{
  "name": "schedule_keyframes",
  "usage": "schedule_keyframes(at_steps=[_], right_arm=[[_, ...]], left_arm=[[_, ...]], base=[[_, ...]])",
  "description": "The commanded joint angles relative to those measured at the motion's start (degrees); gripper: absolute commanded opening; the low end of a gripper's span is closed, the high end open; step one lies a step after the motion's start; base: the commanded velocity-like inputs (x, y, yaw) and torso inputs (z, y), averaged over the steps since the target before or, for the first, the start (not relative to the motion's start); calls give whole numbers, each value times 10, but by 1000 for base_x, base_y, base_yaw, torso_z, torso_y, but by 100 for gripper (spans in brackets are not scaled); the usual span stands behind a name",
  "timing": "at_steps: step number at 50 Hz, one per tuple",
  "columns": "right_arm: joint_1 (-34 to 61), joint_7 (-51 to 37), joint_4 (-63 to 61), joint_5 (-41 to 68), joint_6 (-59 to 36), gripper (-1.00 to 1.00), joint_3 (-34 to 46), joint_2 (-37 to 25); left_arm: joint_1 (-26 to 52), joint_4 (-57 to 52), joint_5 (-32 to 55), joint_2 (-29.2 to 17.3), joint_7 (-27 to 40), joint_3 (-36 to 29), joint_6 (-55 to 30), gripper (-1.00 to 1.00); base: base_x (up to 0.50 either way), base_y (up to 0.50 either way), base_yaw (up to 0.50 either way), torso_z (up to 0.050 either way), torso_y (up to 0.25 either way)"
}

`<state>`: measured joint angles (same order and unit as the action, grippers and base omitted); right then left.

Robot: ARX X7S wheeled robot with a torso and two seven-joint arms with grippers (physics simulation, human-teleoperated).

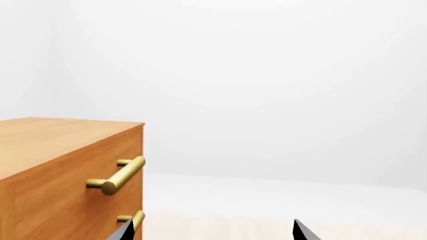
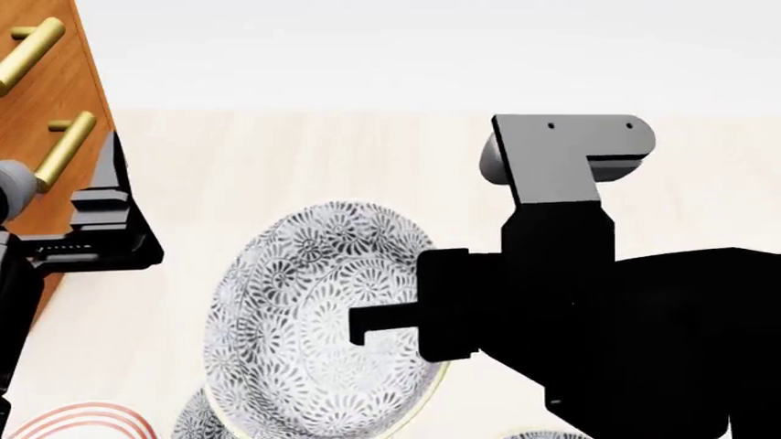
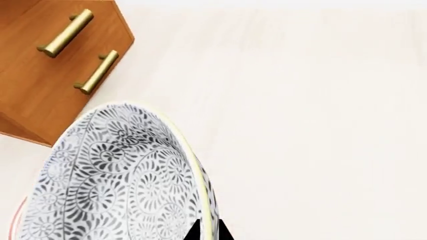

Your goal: Stack the bowl at the front on the bowl in the middle.

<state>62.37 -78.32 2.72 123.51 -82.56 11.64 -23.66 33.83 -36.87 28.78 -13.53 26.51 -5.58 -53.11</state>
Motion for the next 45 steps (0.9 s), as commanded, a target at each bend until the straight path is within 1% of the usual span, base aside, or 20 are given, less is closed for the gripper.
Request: schedule_keyframes(at_steps=[1,10,19,28,37,45], right_arm=[[-8,27,-11,-17,-4,-100,14,17],[-22,128,6,-121,-29,-100,-9,42],[-36,219,11,-199,-29,-100,-10,52],[-43,251,12,-219,-19,-100,3,55],[-54,304,17,-263,-7,-100,17,53],[-68,377,28,-322,17,-100,34,47]], left_arm=[[3,-2,6,-1,4,-1,-1,100],[2,4,5,-4,5,-5,5,100],[0,8,6,-5,7,-8,10,100],[0,13,6,-7,8,-10,14,100],[-2,15,8,-10,10,-12,17,100],[-3,15,11,-13,12,-12,17,100]], base=[[0,0,0,0,0],[0,0,0,0,0],[0,0,0,0,0],[0,0,0,0,0],[0,0,0,0,1],[0,0,0,0,0]])
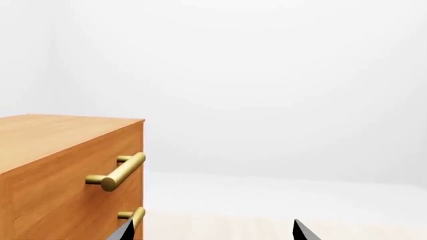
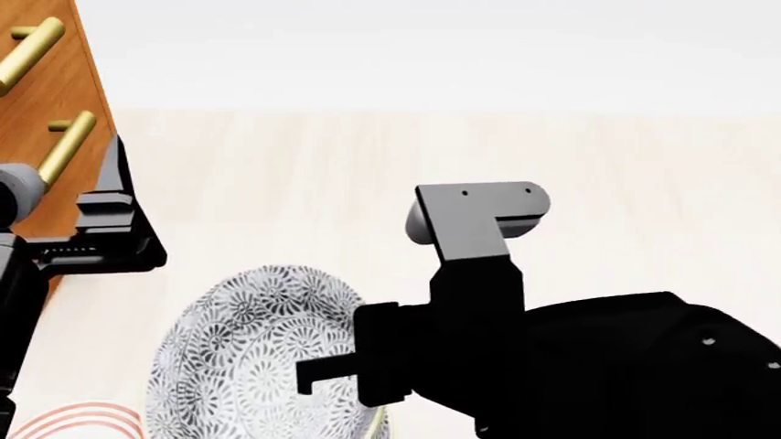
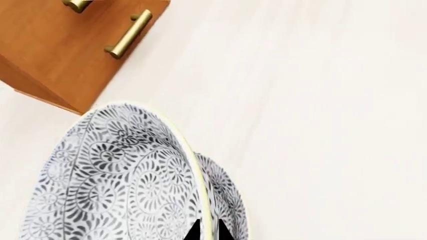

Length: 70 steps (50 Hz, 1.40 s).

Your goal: Stack the bowl at the front on the bowl in the middle.

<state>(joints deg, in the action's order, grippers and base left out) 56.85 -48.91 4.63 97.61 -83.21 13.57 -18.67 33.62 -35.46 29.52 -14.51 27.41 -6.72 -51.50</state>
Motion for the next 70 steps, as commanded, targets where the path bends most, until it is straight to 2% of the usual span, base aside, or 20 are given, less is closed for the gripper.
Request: schedule_keyframes(at_steps=[1,29,30,51,63,70], right_arm=[[-17,98,14,-75,28,-100,20,-3],[-45,219,64,-163,87,-100,74,-15],[-45,217,66,-164,91,100,72,-15],[-46,213,45,-163,97,100,80,-26],[-16,97,-18,-78,78,100,27,-43],[-26,75,-66,-75,94,100,10,-60]], left_arm=[[0,0,4,-3,3,-1,1,100],[-4,4,5,-11,7,-10,10,100],[-4,3,5,-11,7,-11,10,100],[-5,6,8,-16,10,-18,14,100],[2,4,15,-16,13,-18,10,100],[2,5,17,-17,15,-17,10,100]], base=[[0,0,0,0,0],[0,0,0,0,0],[0,0,0,0,0],[0,0,0,0,0],[0,0,0,0,0],[0,0,0,0,0]])
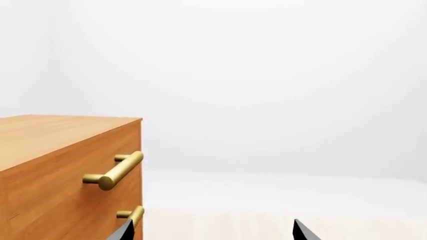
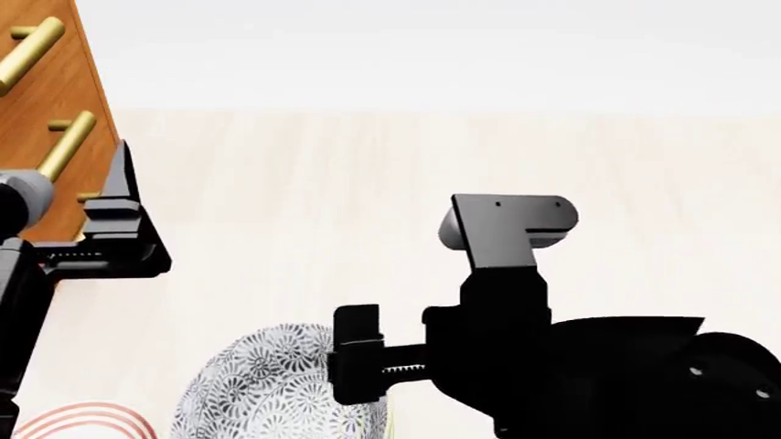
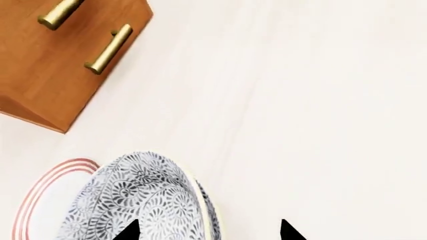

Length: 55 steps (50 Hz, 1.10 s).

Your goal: Stack the bowl at the front on the bowl in the middle.

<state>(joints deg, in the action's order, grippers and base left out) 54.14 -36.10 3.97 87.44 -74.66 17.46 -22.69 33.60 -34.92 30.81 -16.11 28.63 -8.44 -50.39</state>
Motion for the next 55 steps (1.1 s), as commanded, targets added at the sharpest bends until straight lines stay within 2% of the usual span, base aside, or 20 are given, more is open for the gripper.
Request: schedule_keyframes(at_steps=[1,8,14,21,23,30,34,42,47,55], right_arm=[[0,-54,-61,35,10,100,-33,-20],[5,-66,-91,47,20,100,-50,-31],[-2,0,-151,-37,68,100,-49,-43],[-1,3,-166,-52,81,100,-49,-47],[-6,11,-175,-72,92,100,-46,-49],[-46,82,-263,-237,203,100,-7,-75],[-61,68,-319,-295,243,100,-3,-86],[-77,74,-336,-339,290,100,-8,-93],[-67,52,-369,-398,289,100,24,-105],[-62,48,-374,-390,283,100,21,-106]], left_arm=[[2,0,5,-1,3,0,-1,100],[3,-1,8,-2,4,-1,-2,100],[2,-1,10,-2,6,-1,-1,100],[4,0,12,-1,7,1,5,100],[2,0,13,0,4,2,12,100],[-1,-3,25,8,-2,20,37,100],[1,-12,37,12,0,30,36,100],[6,-16,53,14,-1,45,41,100],[8,-19,59,15,1,50,43,100],[11,-21,61,12,4,47,41,100]], base=[[0,0,0,0,0],[0,0,0,0,0],[0,0,0,0,0],[0,0,0,0,0],[0,0,0,0,0],[0,0,0,0,0],[0,0,0,0,0],[0,0,0,0,0],[0,0,0,0,0],[0,0,0,0,0]])
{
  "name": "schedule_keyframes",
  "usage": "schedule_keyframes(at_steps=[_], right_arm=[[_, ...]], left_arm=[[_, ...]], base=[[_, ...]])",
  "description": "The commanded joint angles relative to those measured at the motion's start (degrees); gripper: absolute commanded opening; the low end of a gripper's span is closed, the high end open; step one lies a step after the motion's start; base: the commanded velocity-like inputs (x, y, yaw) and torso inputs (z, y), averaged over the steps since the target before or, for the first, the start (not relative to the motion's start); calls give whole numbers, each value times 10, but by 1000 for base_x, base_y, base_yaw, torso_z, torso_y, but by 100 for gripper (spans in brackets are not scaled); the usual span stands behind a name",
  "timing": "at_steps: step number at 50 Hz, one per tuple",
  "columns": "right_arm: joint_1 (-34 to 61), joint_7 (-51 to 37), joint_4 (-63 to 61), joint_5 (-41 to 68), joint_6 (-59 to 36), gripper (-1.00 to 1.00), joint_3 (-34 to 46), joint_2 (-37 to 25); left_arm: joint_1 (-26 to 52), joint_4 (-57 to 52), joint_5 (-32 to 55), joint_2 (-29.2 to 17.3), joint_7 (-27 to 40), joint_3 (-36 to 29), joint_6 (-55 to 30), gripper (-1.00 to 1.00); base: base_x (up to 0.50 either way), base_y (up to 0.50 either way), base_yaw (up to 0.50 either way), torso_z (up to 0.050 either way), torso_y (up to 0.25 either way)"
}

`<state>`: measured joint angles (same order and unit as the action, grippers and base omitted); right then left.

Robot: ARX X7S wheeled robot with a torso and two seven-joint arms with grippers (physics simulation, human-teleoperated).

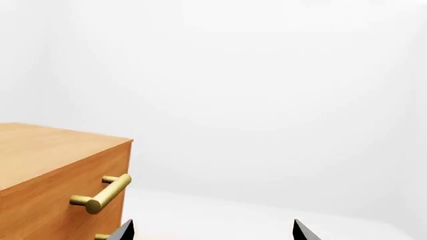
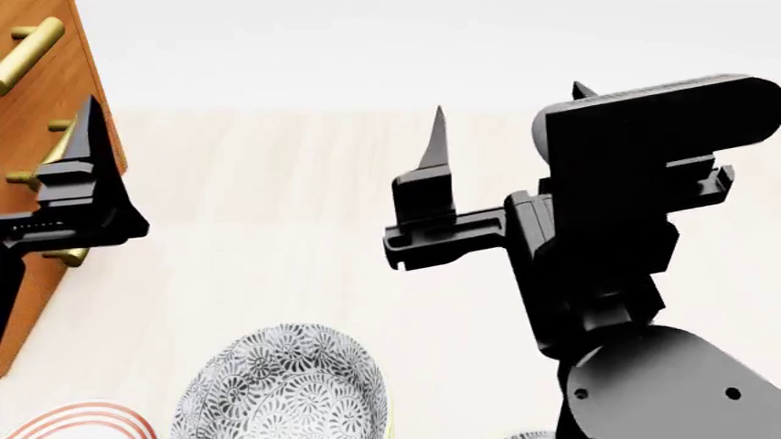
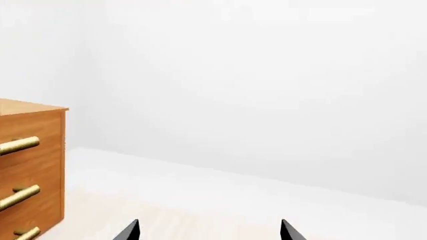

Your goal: Stack the bowl at the front on the bowl in the middle.

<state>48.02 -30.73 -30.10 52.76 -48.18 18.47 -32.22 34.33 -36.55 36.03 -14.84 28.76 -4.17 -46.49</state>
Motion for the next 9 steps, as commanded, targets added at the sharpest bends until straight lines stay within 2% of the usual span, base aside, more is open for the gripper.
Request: schedule_keyframes(at_steps=[1,9], right_arm=[[-2,-4,-32,-44,20,100,11,-11],[1,-11,-42,-46,16,100,14,-11]], left_arm=[[3,-4,7,-1,3,3,3,100],[8,-8,13,-2,6,4,-1,100]], base=[[0,0,0,0,0],[0,0,0,0,0]])
